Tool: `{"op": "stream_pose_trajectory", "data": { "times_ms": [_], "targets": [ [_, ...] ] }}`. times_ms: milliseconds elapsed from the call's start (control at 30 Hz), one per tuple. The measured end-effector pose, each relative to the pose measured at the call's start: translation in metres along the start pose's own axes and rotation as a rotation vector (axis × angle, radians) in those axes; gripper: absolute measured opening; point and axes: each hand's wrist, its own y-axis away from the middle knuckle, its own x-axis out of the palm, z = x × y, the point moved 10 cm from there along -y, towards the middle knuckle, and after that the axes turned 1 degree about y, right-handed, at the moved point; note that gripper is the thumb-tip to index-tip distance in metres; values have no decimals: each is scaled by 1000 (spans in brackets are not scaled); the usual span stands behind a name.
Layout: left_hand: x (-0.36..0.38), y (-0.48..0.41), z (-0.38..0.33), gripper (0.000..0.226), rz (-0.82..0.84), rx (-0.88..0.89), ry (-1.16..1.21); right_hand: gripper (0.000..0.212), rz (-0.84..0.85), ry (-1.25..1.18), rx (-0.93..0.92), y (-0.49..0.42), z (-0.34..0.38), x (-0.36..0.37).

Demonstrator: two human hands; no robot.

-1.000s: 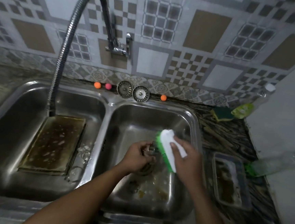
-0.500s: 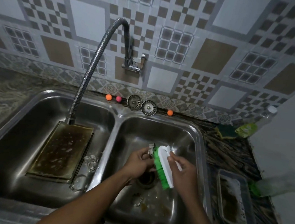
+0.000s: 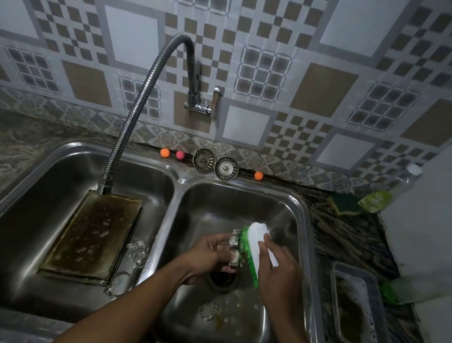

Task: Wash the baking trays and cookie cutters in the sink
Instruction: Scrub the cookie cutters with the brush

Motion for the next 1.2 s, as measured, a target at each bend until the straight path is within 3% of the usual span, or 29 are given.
{"op": "stream_pose_trajectory", "data": {
  "times_ms": [167,567,800,933,1033,1100,1200],
  "targets": [
    [7,2,-1,45,-3,12,-7,22,81,-31,49,-2,-6,8],
    [-13,0,4,50,-256,50,267,17,159,-56,105,3,-15,8],
    [-1,4,-12,58,-222,129,-85,19,140,-85,140,6,-19,9],
    [1,5,-5,54,-207,74,157,20,138,-141,194,6,-20,6],
    [18,6,-8,35,-97,34,356,19,163,-114,98,6,-5,7],
    [23,5,-10,26,-73,1,415,18,171,-107,101,3,-6,8],
    [11,1,-2,29,-182,-34,360,18,117,-134,177,4,-20,3]
  ]
}}
